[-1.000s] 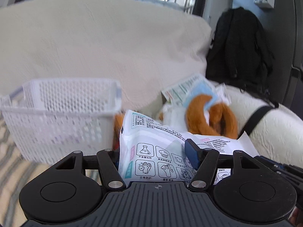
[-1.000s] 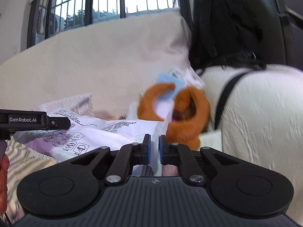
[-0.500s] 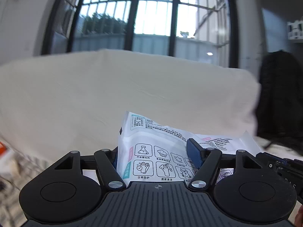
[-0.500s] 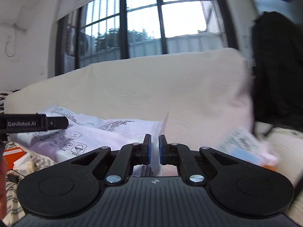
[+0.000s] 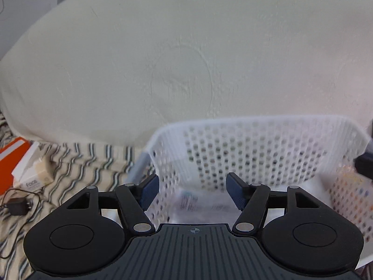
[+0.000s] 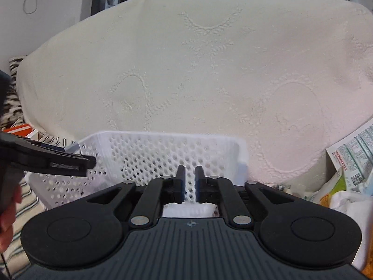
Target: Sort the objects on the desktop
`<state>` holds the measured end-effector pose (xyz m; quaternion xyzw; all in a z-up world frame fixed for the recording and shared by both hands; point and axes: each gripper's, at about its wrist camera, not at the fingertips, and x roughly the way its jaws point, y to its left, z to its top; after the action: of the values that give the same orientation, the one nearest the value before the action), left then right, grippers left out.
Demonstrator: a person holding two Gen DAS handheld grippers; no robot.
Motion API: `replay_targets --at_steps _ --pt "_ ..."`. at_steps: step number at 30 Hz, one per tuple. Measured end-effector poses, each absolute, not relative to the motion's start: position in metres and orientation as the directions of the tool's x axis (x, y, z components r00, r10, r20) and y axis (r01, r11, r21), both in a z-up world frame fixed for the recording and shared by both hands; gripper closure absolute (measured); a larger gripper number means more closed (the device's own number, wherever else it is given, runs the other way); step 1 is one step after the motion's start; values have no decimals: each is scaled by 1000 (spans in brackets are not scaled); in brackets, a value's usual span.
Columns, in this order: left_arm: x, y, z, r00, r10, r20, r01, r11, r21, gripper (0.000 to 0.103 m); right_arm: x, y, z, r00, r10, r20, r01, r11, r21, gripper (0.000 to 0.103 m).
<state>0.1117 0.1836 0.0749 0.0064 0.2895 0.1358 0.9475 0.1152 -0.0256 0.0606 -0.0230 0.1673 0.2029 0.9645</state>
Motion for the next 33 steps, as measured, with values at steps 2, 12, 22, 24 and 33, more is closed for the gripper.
replay_targets --at_steps 2,12,22,24,33 --pt "105 182 77 808 247 -535 -255 965 60 21 104 -40 62 869 384 -312 -391 920 43 92" --pt "-4 93 93 916 -22 -401 -18 995 -96 3 -10 -161 54 887 408 -217 -351 900 257 39" --pt "-22 -40 52 835 -255 -488 211 967 -143 1 -34 -284 19 946 108 -307 1 943 334 20" --pt "-14 -59 47 819 -262 -510 216 965 -147 1 -25 -304 17 941 57 -333 70 932 357 20" --pt "61 -108 70 823 -235 -518 196 972 -130 0 36 -323 17 908 78 -411 118 895 429 20"
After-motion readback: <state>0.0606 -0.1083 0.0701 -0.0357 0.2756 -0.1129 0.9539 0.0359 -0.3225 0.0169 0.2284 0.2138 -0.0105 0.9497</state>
